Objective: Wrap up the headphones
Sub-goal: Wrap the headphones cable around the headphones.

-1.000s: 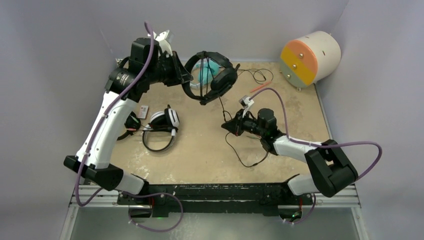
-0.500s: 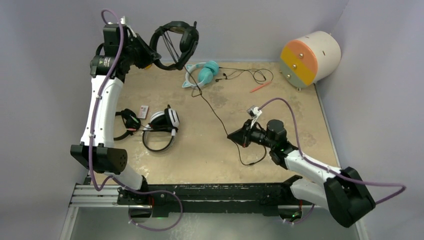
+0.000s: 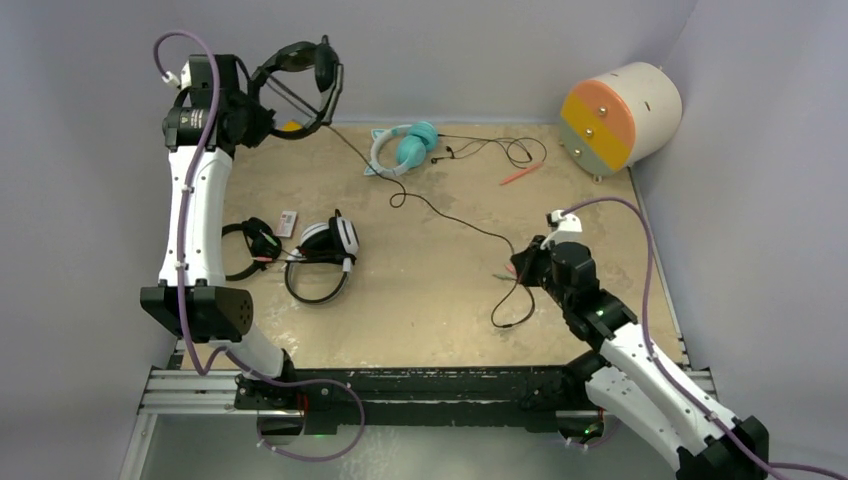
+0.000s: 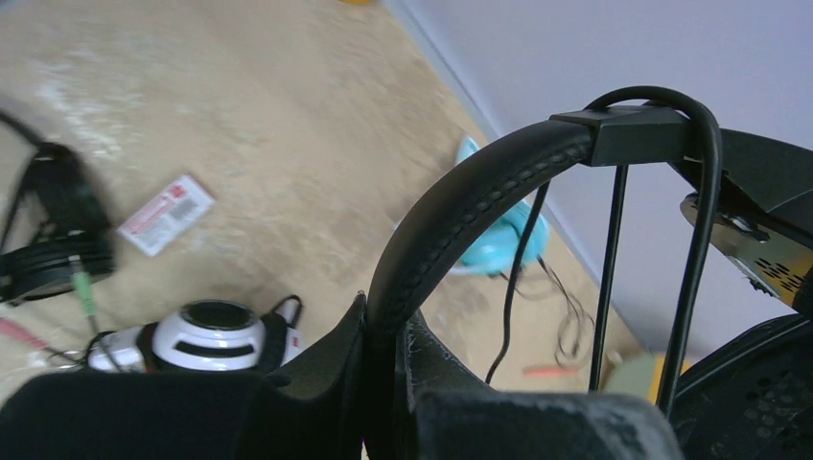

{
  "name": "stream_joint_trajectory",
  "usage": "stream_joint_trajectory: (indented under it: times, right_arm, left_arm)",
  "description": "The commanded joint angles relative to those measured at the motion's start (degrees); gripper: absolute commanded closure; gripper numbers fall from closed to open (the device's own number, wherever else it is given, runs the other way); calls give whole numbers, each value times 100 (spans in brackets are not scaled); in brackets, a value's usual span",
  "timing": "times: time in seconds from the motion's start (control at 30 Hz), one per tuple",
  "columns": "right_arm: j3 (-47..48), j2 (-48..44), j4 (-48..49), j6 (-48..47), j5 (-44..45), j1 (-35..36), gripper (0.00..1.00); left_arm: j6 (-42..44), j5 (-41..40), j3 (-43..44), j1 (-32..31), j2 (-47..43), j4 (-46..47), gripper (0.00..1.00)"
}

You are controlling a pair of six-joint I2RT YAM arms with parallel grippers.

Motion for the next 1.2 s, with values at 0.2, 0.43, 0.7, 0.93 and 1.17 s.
stream_joint_trajectory:
  times: [0.2, 0.43, 0.7, 0.93, 1.17]
  right_arm:
    - [1750, -731, -1986, -723, 3948, -12, 100]
    - [3684, -311, -1757, -2279, 5332, -14, 100]
    - [3559, 66, -3186, -1422, 3772, -15, 31]
    - [3397, 313, -2365, -1849, 818, -15, 23]
    - [2545, 1122, 142, -1597, -1961, -13, 22]
  left_arm:
    - [-677, -1848, 135, 133, 3, -551, 100]
    - [-327, -1130, -396, 116, -182, 63, 100]
    - [148, -825, -411, -162, -174, 185, 100]
    - [473, -843, 288, -1028, -135, 11, 100]
    - [658, -478, 673, -1625, -248, -233, 100]
